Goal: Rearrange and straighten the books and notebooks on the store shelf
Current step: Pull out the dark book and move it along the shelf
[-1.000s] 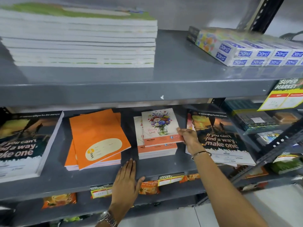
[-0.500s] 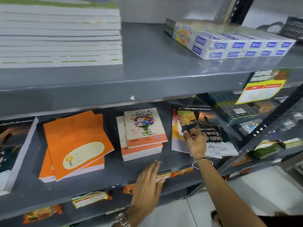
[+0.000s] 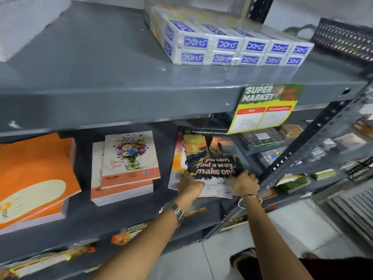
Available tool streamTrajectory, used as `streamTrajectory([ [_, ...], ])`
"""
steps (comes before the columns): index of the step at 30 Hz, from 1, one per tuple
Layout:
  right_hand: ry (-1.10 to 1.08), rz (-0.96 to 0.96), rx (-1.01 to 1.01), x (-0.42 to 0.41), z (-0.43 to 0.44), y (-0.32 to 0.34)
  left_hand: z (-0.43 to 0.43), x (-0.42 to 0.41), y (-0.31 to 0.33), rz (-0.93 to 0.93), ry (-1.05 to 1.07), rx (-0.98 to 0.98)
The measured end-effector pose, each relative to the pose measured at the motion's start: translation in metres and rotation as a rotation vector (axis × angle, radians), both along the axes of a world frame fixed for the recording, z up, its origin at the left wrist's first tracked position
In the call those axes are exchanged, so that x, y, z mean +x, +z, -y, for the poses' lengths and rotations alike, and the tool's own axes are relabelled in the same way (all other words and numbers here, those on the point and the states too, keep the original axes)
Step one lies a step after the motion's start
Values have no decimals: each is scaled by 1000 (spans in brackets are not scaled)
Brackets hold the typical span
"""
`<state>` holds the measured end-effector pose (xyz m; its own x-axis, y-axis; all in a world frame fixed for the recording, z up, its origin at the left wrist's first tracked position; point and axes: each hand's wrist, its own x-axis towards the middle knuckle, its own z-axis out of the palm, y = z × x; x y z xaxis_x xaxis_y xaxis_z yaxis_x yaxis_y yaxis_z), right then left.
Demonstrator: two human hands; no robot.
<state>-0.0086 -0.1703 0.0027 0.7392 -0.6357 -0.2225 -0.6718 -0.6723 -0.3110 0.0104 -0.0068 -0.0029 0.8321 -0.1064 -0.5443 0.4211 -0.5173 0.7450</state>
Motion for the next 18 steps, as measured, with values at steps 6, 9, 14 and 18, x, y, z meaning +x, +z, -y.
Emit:
streamTrajectory([
  [6,-98,43,320,2,20,1,-19,10,21,-137,191,-327],
  [9,-132,239,482,-4,16,-8,-27,6,48,-87,175,-422],
  [14,-145,458,584,19,-34,-13,-78,7,81,18,266,-462],
  [18,-94,545,544,35,-121,30,-160,5,98,148,326,-503],
])
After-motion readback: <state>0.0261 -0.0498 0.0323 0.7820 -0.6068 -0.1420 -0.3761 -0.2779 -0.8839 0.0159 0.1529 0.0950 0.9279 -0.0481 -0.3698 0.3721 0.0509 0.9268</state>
